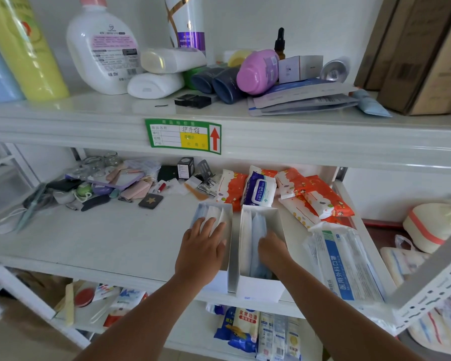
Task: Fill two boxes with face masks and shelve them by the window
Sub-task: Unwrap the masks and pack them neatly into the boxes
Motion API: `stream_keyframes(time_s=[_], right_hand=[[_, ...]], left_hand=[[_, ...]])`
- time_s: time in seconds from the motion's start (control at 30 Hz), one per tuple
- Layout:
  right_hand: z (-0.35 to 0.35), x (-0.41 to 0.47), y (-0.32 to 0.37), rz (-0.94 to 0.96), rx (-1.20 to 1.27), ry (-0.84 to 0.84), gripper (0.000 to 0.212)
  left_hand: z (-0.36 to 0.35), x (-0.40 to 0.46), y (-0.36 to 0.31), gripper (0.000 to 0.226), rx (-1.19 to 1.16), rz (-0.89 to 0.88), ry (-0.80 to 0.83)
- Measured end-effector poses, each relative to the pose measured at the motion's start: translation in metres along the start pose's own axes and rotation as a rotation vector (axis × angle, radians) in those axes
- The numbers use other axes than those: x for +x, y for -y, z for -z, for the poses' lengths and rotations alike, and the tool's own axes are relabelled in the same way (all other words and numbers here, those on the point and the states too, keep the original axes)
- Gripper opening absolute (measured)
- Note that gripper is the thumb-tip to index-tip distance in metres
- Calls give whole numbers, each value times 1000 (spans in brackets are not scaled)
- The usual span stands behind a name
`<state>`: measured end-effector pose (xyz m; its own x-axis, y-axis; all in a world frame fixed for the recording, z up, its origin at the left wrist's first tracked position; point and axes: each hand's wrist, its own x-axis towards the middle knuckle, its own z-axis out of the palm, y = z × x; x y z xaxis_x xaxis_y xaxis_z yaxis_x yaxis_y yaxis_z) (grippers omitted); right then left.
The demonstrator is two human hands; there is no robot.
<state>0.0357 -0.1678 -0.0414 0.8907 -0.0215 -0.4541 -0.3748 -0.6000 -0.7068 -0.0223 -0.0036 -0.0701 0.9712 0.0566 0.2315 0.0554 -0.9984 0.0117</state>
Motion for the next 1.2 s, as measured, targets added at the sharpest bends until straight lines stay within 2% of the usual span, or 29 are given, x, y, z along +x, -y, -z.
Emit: stream_keyframes(time_s=[0.1, 0.17, 0.23, 0.33, 0.57, 0.67, 0.8, 0.93, 1.2], right_hand=[[-3, 4, -4, 101, 95, 13, 34], [-2, 3, -5, 74, 227, 59, 25], [-1, 4, -6, 9, 389, 63, 7], [0, 0, -4, -110, 640, 73, 13], [-7, 0, 0, -217, 704, 81, 25], [-10, -1, 0, -181, 706, 97, 23], [-16, -1, 1, -113, 581, 45, 21], [-22, -3, 2, -39, 523, 24, 20], [-24, -14, 5, 61, 369, 60, 38]], left_hand=[[-1, 0, 1, 48, 7, 2, -4], [-2, -1, 1, 50, 6, 4, -8], [-2, -1, 1, 58, -5, 7, -8], [-2, 0, 0, 55, -16, 5, -19], [-3, -1, 1, 47, 3, -33, -68], [-6, -1, 1, 47, 15, -55, -78], [-6, 0, 2, 46, 17, -86, -70], [-1, -3, 3, 55, 4, -156, -52], [4, -3, 2, 55, -2, -240, -1]])
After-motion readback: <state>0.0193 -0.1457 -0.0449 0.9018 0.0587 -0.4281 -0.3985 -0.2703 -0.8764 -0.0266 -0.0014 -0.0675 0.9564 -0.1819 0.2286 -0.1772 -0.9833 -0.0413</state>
